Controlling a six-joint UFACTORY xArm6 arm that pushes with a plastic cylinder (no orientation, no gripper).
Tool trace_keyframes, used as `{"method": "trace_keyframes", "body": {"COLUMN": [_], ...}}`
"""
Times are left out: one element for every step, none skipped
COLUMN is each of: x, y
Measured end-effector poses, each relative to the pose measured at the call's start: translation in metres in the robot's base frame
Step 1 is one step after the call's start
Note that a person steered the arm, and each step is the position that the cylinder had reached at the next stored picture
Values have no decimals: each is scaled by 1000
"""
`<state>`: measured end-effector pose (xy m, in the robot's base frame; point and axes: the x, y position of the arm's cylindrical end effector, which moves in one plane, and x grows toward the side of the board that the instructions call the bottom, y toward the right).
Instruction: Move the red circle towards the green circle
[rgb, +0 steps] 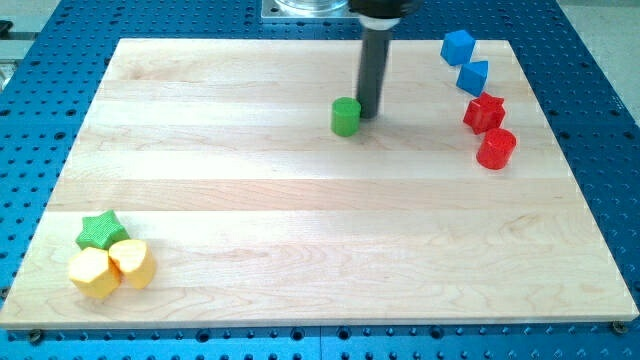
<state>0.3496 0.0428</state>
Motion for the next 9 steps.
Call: {"method": "trace_keyframes", "body": {"x": [40,28,83,131,91,66,66,75,120], "y": [-67,-21,62,159,251,231,128,76,114]}}
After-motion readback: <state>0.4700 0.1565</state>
